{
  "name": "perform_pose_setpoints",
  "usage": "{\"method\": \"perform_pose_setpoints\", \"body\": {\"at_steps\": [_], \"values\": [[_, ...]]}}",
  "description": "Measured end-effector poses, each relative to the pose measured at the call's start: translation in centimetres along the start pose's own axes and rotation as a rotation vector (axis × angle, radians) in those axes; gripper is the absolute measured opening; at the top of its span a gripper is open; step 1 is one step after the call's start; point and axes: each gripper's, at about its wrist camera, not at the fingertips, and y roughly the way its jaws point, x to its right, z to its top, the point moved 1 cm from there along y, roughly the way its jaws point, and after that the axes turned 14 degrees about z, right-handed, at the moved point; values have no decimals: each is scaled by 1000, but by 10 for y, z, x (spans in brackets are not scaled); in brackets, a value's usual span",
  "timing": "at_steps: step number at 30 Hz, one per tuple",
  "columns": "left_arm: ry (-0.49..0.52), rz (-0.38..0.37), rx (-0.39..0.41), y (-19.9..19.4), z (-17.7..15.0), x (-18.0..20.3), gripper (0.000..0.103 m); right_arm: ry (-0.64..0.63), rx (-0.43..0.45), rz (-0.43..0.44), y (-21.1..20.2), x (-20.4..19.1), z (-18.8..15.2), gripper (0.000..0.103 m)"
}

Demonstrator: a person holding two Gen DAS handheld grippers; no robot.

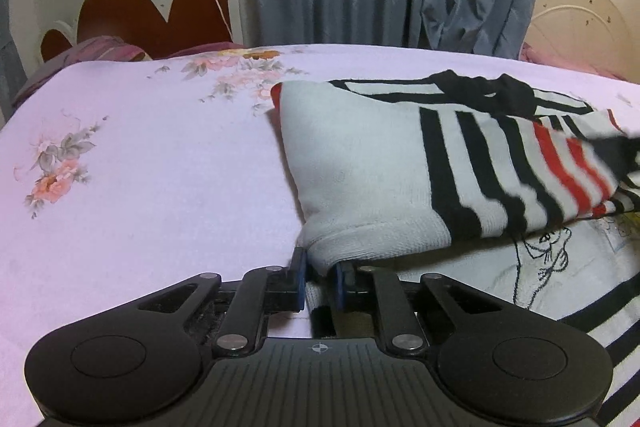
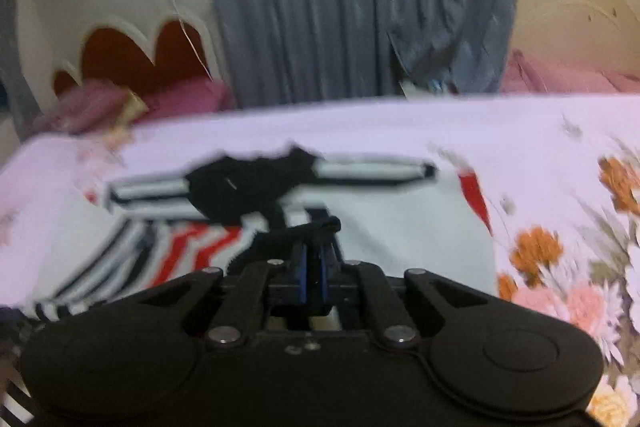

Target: Fold small clothes

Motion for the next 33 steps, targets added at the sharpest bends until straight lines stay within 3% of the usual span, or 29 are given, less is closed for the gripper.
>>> {"method": "perform_pose_setpoints", "body": {"at_steps": [12, 14, 16, 19, 23, 27, 33], "values": [[44, -31, -8, -2, 3, -3, 13, 6, -67, -32, 14, 9, -16, 9], [42, -29, 4, -18, 6, -9, 13, -23, -45, -70, 2, 2, -10, 36], [42, -29, 50, -41, 12, -10, 13, -56, 27, -36, -19, -6, -8, 41], [40, -71, 92, -53, 28, 12, 14, -89, 9, 25, -18, -28, -8, 35], [73, -101, 27, -27, 36, 54, 14, -148, -81, 117, 16, -66, -19, 19], [59, -97, -24, -10, 23, 64, 18, -214, -166, 85, 41, -85, -35, 17], [46, -116, -11, -13, 34, 54, 18, -179, -141, 93, 36, -80, -27, 19]]}}
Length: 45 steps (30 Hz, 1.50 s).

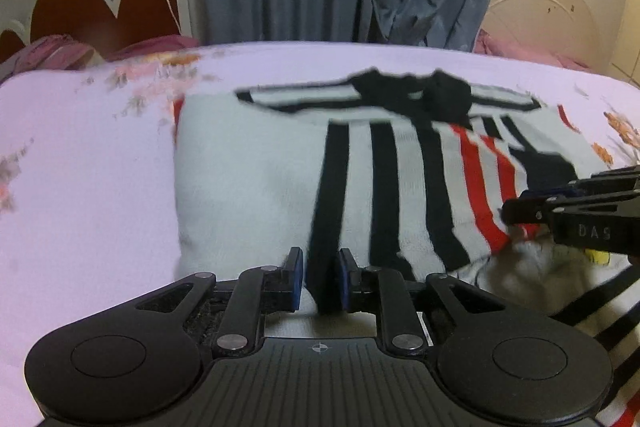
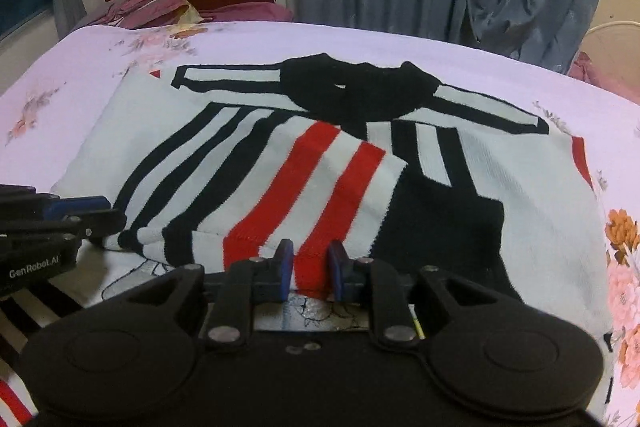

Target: Fold small clothes

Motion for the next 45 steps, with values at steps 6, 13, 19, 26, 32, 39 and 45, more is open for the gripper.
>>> {"method": "perform_pose_setpoints", "body": {"at_steps": [6, 13, 19, 26, 32, 39, 45], "values": [[-5, 52, 62, 30, 46, -17, 48, 2, 60, -12, 13, 5, 37, 21], [2, 50, 39, 76, 75, -22, 48, 7, 53, 7, 49, 3, 65, 20], [-66, -13, -8, 103, 67, -40, 51, 20, 38, -11, 65, 8, 50, 18], [-20, -4, 90, 53, 67, -17, 51, -2, 96, 3, 51, -10, 60, 23], [4, 0, 16, 65, 51, -3, 51, -29, 22, 11, 66, -21, 53, 22], [-1, 34, 23, 66, 32, -27, 51, 138, 55, -145, 11, 55, 14, 20], [30, 47, 73, 27, 36, -9, 51, 96, 83, -132, -11, 42, 12, 23]]}}
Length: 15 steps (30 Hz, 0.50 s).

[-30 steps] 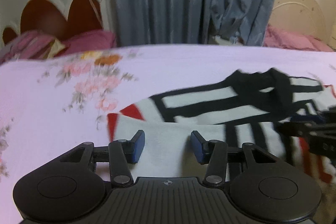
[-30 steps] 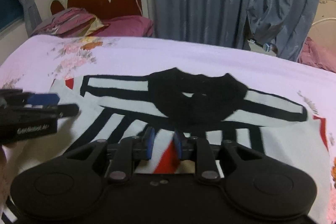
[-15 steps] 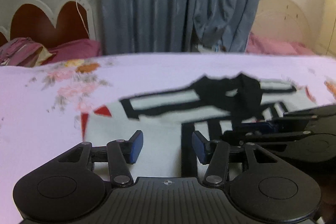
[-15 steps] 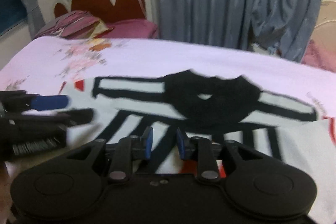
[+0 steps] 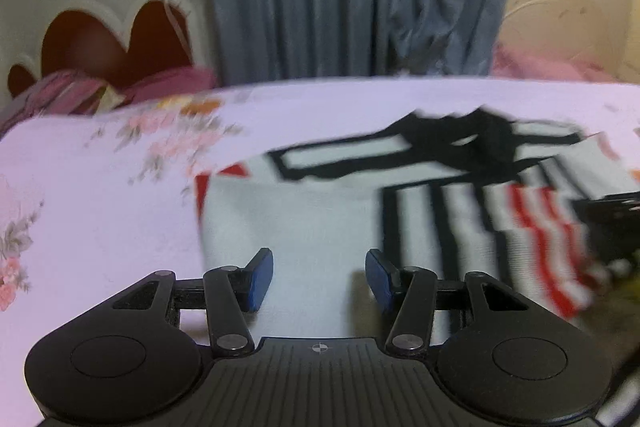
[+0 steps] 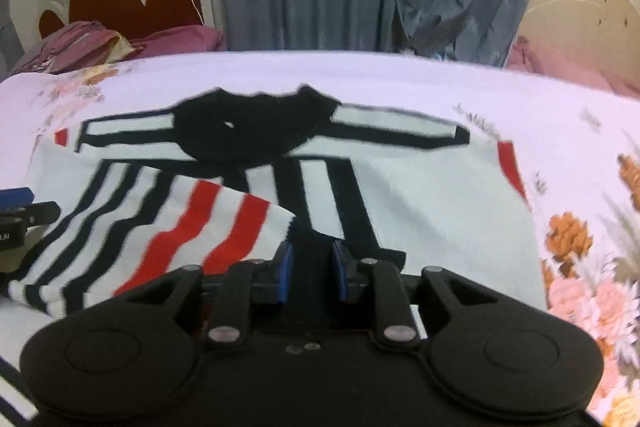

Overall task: Fold small clothes
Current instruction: 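Smooth the folded side with the left gripper while the right gripper presses the sleeve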

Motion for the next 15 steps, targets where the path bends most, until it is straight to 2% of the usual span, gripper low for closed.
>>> {"method": "perform_pose_setpoints", "body": {"at_steps": [4, 7, 10, 12, 15], "values": [[10, -58, -2, -20, -14, 22, 51, -48, -23, 50, -6, -20, -16, 24], [37, -34, -31, -17, -29, 36, 51, -106, -56, 28, 0, -27, -28, 23], [-14, -20, -46, -17, -35, 26, 51, -37, -38, -15, -10, -9, -31, 21], [-9, -9, -43, -18, -38, 21, 51, -17, -43, -46, -14, 3, -33, 19], [-3, -13, -42, -20, -43, 17, 51, -15, -49, -43, -18, 12, -35, 19]]}}
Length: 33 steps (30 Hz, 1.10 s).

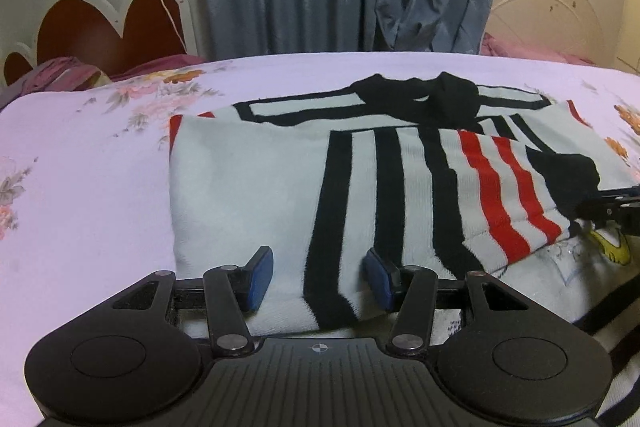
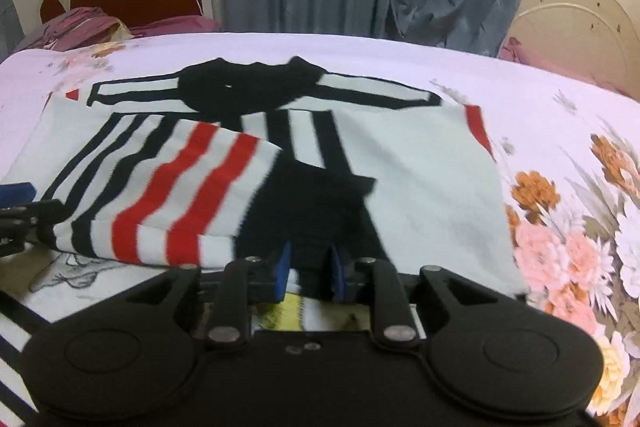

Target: Fold small clothes

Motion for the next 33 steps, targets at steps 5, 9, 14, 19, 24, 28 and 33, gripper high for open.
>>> {"method": "perform_pose_setpoints", "body": {"at_steps": [5, 9, 14, 19, 24, 28, 33], "values": [[7, 10, -7, -4, 6, -1, 51, 13, 31, 5, -9, -1, 1, 20], [37, 35, 14, -6, 1, -7, 51, 10, 67, 3, -15, 2, 4, 23], [23, 59, 51, 6, 23, -23, 51, 16, 92, 0, -11, 7, 12, 22], [45, 35, -25, 36, 29, -26, 51, 76, 5, -32, 13, 22, 17, 26], [11, 40, -22, 29, 23, -27, 51, 70, 17, -37, 7, 21, 21, 26], [3, 27, -7, 19, 20, -28, 52, 73, 31, -42, -6, 18, 18, 27], [-9, 17, 17, -1, 13, -29, 77, 77, 44, -49, -30, 15, 10, 32]]}}
